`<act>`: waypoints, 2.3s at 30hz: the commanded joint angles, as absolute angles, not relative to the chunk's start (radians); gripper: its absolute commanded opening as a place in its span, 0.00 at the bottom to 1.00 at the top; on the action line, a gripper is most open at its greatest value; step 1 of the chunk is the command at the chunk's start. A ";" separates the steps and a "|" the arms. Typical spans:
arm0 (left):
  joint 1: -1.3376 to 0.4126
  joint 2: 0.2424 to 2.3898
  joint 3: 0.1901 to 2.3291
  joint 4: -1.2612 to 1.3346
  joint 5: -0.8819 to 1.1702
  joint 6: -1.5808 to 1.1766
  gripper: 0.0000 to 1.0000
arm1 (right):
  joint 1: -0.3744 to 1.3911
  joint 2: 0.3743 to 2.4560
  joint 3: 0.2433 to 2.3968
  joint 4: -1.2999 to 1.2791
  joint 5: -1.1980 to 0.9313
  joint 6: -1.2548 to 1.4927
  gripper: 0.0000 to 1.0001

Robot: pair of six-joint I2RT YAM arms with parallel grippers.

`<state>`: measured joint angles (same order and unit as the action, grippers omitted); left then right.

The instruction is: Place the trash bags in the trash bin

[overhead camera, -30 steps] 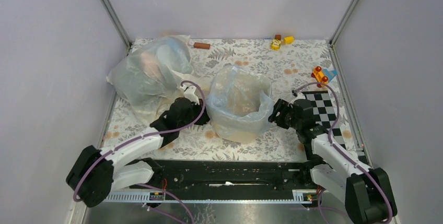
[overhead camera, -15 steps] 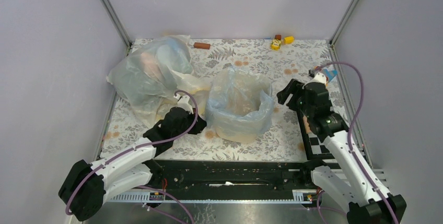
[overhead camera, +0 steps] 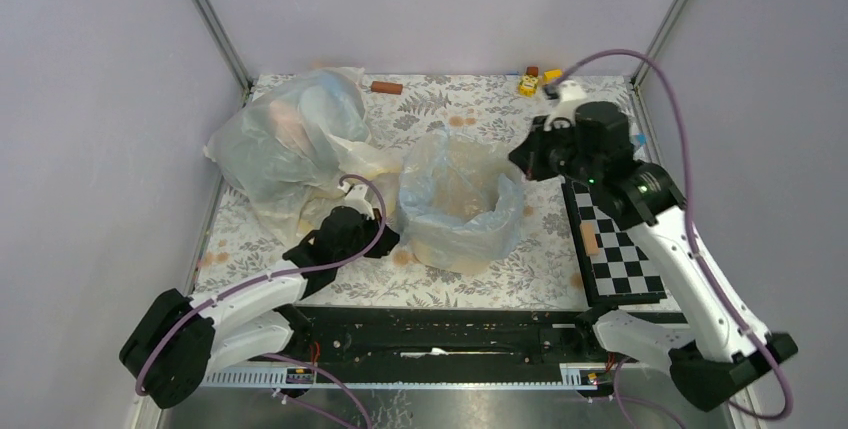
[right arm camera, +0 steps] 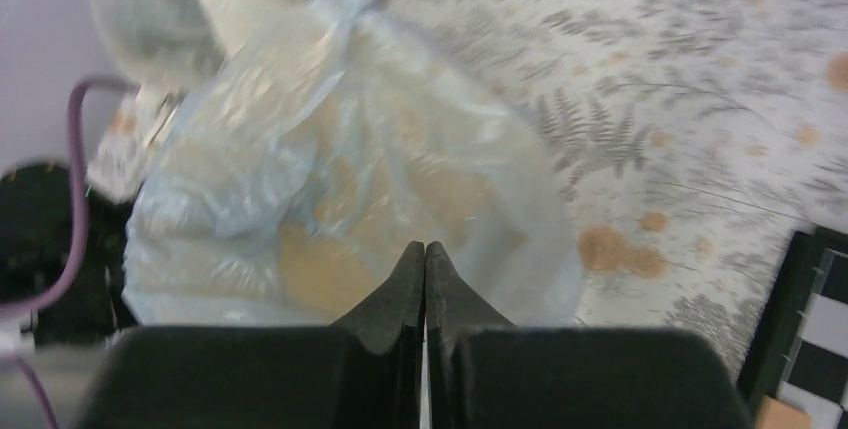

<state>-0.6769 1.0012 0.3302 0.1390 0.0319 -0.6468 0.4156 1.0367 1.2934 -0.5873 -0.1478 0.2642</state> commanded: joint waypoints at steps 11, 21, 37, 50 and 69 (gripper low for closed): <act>-0.680 1.125 0.311 0.255 0.073 -0.623 0.00 | 0.801 1.384 1.405 -0.740 -0.021 0.050 0.00; -0.680 1.086 0.352 0.209 0.058 -0.599 0.00 | 0.819 1.498 1.299 -0.714 -0.043 0.031 0.00; -0.678 1.103 0.370 0.216 0.082 -0.588 0.00 | 0.821 1.580 1.174 -0.635 -0.081 0.068 0.00; -0.680 1.081 0.407 0.173 0.054 -0.554 0.00 | 0.822 1.681 1.262 -0.782 -0.115 0.125 0.00; -0.679 1.122 0.404 0.229 0.083 -0.563 0.00 | 0.830 1.838 1.223 -0.717 -0.032 0.229 0.00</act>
<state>-0.6769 1.1168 0.3717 0.1802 0.0681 -0.5694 0.8204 1.7874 1.2770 -0.7307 -0.0372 0.2008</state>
